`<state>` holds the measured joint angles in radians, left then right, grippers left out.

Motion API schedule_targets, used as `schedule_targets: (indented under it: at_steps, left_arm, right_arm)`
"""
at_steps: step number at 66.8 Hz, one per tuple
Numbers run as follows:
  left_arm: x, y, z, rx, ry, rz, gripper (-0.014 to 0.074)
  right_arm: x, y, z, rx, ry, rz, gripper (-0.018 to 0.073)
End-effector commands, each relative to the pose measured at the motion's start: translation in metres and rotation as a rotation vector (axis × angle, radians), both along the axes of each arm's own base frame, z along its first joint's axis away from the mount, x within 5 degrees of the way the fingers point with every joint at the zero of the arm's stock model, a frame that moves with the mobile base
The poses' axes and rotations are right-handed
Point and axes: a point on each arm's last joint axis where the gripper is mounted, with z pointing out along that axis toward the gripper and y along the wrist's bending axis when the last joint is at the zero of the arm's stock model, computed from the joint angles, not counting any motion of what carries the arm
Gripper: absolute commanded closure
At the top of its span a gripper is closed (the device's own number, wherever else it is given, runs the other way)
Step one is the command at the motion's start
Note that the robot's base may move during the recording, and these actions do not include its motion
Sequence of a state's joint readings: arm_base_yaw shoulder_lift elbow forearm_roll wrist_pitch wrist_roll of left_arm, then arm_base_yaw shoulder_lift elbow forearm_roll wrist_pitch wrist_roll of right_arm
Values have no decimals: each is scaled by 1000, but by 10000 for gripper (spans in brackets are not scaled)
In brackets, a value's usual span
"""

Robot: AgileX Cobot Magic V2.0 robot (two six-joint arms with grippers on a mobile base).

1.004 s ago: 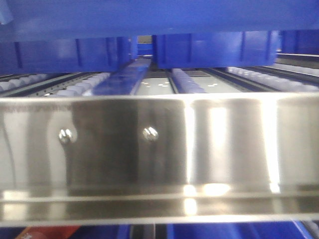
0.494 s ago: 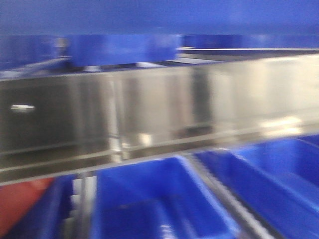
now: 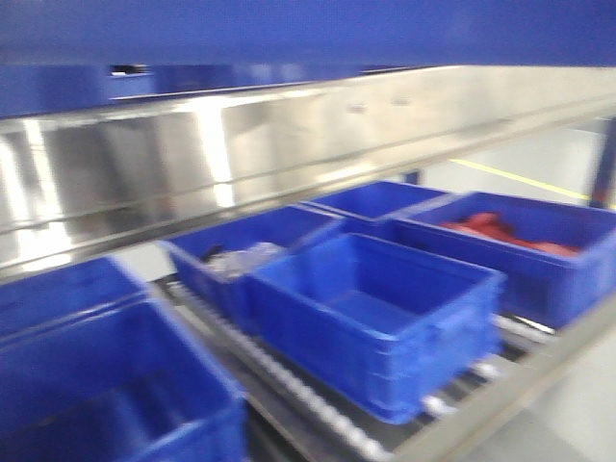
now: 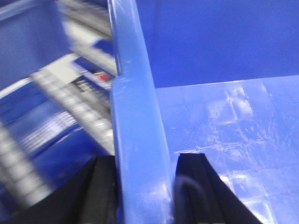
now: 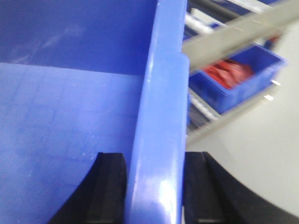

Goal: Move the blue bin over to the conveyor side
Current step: 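Hold the blue bin with both grippers while the base turns and drives away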

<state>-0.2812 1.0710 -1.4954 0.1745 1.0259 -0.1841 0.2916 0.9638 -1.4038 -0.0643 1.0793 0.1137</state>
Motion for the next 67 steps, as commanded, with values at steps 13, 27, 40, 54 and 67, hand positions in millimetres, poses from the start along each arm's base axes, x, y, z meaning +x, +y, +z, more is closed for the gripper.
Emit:
schedule_targets:
  at_steps: [13,27,40,54,67]
  left_arm:
    - [-5,-2,18,-16,-143,-38,613]
    - [-5,-2,18,-16,-143,-38,613]
    - [-5,-2,18,-16,-143,-38,613]
    - [-5,-2,18,-16,-143,-38,613]
    - [-5,-2,18,-16,-143,-38,613]
  right_arm:
    - [-1,0,28,41,-278,20,637]
    - [-1,0,28,41,-278,20,637]
    - [-1,0,28,41,-278,20,637]
    - [-1,0,28,41,-278,20,637]
    - [-1,0,28,41,-278,20,637]
